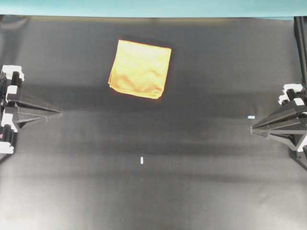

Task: Push an orange cloth with the left arm to wipe the desk.

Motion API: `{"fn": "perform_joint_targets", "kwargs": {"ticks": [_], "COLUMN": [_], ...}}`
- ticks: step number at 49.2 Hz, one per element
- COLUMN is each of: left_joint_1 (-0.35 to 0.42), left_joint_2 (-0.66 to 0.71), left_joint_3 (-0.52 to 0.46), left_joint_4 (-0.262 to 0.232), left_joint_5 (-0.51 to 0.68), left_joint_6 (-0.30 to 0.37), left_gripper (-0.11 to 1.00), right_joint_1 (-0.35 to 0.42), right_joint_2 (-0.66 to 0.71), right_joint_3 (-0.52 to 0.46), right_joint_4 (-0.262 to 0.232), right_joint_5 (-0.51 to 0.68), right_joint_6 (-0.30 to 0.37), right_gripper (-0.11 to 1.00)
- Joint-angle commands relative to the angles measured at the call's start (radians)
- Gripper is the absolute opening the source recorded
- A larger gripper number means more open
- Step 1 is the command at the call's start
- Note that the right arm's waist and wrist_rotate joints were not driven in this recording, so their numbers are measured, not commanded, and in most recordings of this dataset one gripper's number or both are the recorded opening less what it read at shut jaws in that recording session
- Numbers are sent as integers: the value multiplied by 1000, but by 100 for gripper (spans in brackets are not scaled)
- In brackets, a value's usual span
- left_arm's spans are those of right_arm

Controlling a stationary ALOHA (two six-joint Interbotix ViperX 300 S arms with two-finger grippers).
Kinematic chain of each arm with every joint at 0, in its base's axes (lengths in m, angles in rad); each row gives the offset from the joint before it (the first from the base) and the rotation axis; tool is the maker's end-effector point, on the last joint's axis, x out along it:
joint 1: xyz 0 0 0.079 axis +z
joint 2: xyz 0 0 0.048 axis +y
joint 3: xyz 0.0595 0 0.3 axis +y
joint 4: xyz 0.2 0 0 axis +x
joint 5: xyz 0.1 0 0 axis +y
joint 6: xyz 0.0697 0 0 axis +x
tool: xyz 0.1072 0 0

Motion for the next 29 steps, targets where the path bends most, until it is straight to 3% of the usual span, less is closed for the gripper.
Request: {"fn": "perform_joint_targets", "kwargs": {"ticks": [1, 5, 9, 15, 29], "left_joint_1": [35, 72, 118, 195, 351], "left_joint_2": [58, 130, 221, 380, 776], "left_joint_3": [-12, -25, -46, -98, -324], "left_joint_4": [40, 40, 40, 40, 40], "left_joint_5": [-14, -20, -41, -83, -97], "left_joint_6": [-2, -3, 2, 12, 14], "left_gripper": [6, 0, 0, 0, 0], "right_joint_1": [0, 0, 0, 0, -2], "right_joint_2": [12, 14, 17, 17, 5], "right_joint_3": [-14, -5, 0, 2, 14], "right_joint_4": [0, 0, 2, 2, 2], "right_joint_5": [-6, 6, 29, 52, 81], "right_joint_6": [0, 0, -2, -2, -2], "right_gripper": [3, 9, 0, 0, 0]}}
